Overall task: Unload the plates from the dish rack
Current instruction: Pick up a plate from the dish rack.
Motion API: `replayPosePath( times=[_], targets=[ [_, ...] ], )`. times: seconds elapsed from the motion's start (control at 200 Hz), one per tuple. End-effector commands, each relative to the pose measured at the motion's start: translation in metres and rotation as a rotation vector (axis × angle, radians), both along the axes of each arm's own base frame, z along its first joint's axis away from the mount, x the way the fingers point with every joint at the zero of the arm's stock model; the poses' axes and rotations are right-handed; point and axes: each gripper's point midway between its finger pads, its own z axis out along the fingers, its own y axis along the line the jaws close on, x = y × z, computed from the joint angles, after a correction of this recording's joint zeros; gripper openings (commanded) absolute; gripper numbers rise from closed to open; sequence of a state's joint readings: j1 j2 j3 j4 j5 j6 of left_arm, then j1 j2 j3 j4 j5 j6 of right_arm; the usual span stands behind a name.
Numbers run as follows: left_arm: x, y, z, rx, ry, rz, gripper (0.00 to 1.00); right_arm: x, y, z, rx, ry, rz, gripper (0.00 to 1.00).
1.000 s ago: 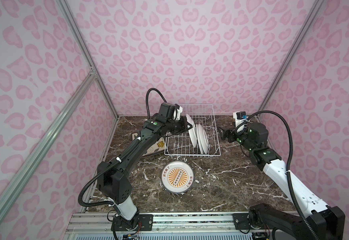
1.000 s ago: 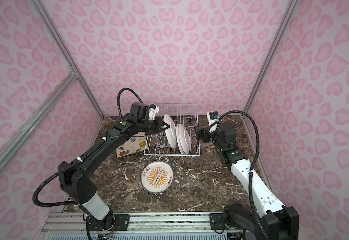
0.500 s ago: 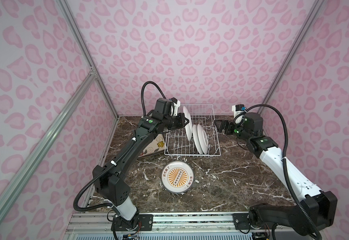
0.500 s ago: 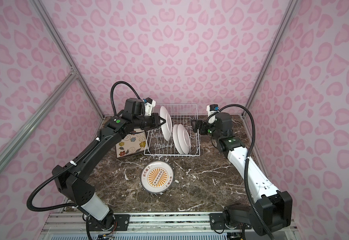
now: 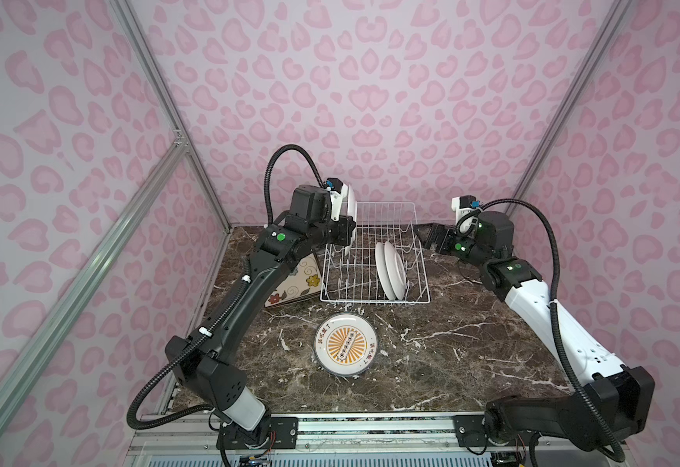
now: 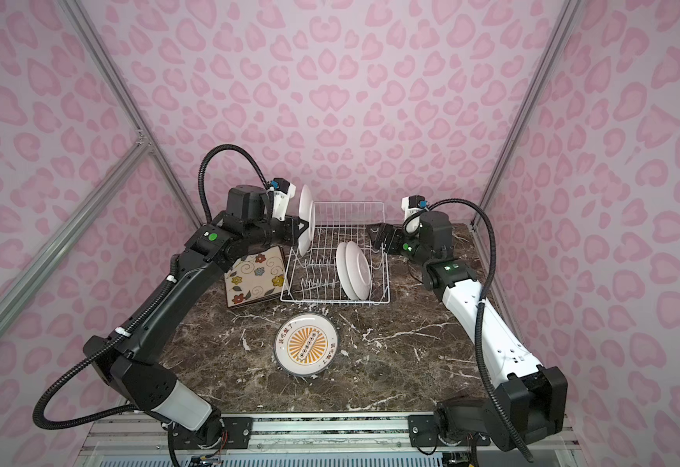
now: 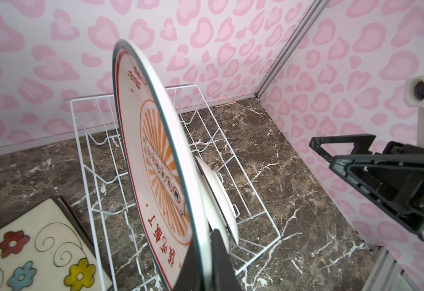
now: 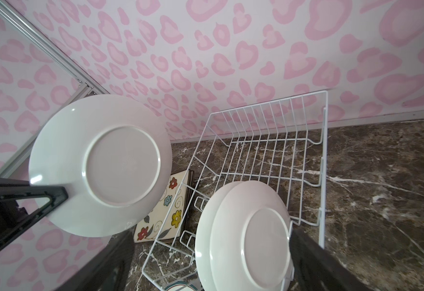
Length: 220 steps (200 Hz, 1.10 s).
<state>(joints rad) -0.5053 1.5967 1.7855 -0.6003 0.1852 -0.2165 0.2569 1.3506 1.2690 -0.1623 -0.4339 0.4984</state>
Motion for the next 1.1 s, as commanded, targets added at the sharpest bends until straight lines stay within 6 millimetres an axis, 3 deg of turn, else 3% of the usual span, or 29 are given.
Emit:
replayPosePath(
  times=[0.0,0.29,0.515,0.605,0.62,0.705,0.82,0.87,0.895,1.095],
  targets=[
    [0.000,0.005,0.025,0.079,-0.163,-0.029,0.04,0.001,0.009,0.013,0.072,0.046,0.024,0.97],
    [-0.019,0.005,0.026,0.375,-0.507,-0.105,0.04,0.007,0.021,0.038,0.126,0.044,0.076,0.94],
    [-0.019,0.006,0.008,0.626,-0.643,-0.130,0.04,0.012,0.031,0.043,0.170,0.047,0.106,0.94],
    [-0.016,0.006,0.000,0.717,-0.681,-0.119,0.04,0.013,0.036,0.034,0.154,0.066,0.120,0.94],
    [-0.015,0.007,-0.002,0.729,-0.685,-0.115,0.04,0.013,0.037,0.046,0.157,0.040,0.125,0.94],
    [-0.013,0.004,-0.013,0.779,-0.694,-0.128,0.04,0.013,0.045,0.049,0.149,0.037,0.143,0.94],
    [-0.012,-0.004,-0.028,0.843,-0.699,-0.160,0.04,0.013,0.054,0.045,0.129,0.040,0.156,0.92],
    [-0.013,-0.009,-0.025,0.860,-0.729,-0.163,0.04,0.014,0.057,0.042,0.124,0.049,0.160,0.92],
    [-0.014,-0.011,-0.039,0.887,-0.721,-0.184,0.04,0.015,0.059,0.039,0.121,0.059,0.161,0.92],
    [-0.021,-0.032,-0.053,0.931,-0.757,-0.250,0.04,0.022,0.069,0.019,0.105,0.094,0.176,0.89]
  ],
)
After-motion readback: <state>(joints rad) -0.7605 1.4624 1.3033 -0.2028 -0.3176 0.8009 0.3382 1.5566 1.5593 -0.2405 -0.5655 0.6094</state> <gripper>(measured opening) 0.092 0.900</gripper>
